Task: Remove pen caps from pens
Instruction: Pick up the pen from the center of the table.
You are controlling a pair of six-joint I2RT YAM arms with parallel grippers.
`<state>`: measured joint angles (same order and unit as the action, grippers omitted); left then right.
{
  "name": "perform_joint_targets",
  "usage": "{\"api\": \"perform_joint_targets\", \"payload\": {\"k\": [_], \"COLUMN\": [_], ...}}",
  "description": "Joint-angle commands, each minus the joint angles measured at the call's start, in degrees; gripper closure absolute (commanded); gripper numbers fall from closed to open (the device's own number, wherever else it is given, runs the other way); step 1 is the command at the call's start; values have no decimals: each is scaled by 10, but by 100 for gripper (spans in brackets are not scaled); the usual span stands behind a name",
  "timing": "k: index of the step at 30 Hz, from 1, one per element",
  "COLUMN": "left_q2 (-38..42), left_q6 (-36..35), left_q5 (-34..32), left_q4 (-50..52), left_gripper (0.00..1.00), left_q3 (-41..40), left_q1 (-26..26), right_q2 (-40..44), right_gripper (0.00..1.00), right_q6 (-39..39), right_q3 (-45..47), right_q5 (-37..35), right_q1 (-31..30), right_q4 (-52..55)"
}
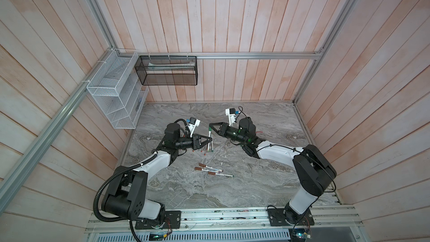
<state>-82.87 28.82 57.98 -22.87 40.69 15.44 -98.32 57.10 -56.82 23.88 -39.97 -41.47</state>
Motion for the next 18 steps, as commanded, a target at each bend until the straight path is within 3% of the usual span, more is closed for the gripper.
{"api": "perform_joint_targets", "payload": {"k": [1, 4, 10, 13, 18], "left_q2": [-6, -6, -5, -4, -5], "left_q6": [-20, -20, -19, -12, -16], "left_q5": [-5, -2, 7, 17, 10], "left_q4": [10, 22, 11, -10, 14], "left_gripper": [88, 100, 100, 100, 100], "left_q3": [17, 23, 16, 9, 22], "left_q1": [2, 1, 2, 2, 1], "right_q2": [-5, 0, -7, -20, -36], "right_gripper": [100, 100, 75, 71, 73], "right_q6": [4, -1, 8, 24, 48], "right_q3": [-9, -12, -8, -5, 0], "right_q5": [-3, 11, 42, 67, 85], "right_q1": [-3, -2, 3, 3, 3], "right_q4": [-29, -32, -55, -88, -115]}}
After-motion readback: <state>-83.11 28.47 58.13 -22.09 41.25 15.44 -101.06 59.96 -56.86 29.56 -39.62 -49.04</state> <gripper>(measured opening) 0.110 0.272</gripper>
